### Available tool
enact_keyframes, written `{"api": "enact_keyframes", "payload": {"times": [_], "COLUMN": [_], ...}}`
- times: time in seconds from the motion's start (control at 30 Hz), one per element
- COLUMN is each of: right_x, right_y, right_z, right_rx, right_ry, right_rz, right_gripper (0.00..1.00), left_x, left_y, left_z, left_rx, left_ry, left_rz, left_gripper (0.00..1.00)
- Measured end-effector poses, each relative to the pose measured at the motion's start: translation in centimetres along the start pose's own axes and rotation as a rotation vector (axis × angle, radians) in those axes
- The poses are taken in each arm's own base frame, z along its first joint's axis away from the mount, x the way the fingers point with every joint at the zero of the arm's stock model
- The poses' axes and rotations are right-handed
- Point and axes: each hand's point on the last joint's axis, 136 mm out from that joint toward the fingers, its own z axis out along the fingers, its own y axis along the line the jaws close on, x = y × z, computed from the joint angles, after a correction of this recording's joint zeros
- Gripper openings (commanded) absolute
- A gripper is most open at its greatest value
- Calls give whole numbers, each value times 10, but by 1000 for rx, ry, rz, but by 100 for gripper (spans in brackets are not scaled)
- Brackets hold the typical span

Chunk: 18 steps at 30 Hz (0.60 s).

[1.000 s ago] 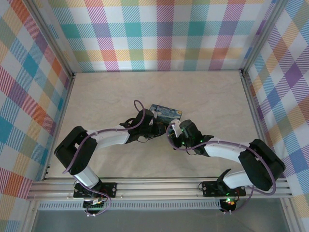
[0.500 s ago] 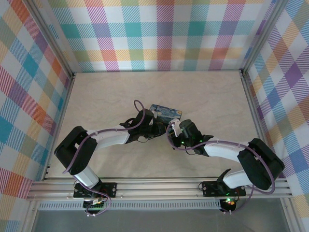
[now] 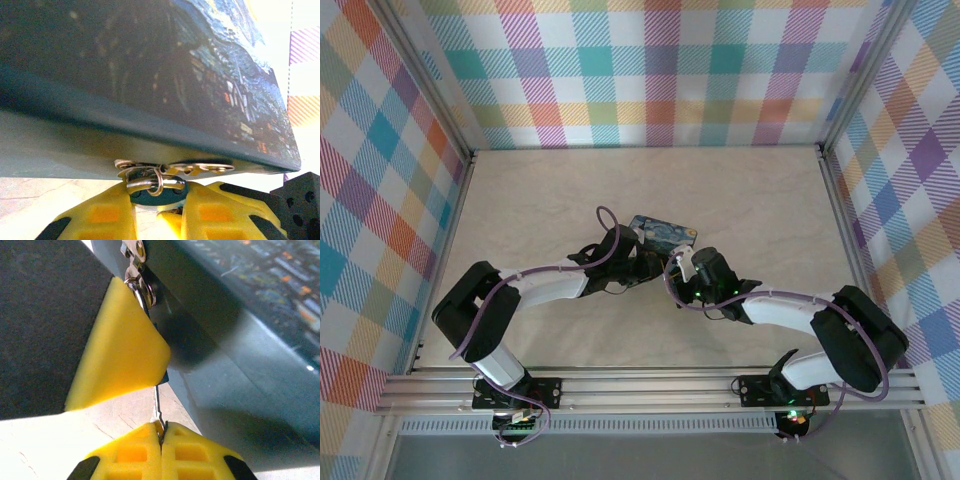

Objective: Unlock the padlock with the key

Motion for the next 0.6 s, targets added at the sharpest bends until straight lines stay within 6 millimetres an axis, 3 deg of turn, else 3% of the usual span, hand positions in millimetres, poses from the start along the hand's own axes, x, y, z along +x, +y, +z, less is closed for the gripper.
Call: {"api": "enact_keyframes", "payload": {"times": [0.6], "right_x": [-5], "right_y": [-5], "right_z": [1], "right_rx": [28], "right_ry": [-42], "right_rz": [9], "right_gripper": [0], "left_x": [-3], "left_y": [-3], "left_z": [-3], "left_rx": [4], "left_ry": [-17], "left_rz": [-2], "left_gripper": [13]}}
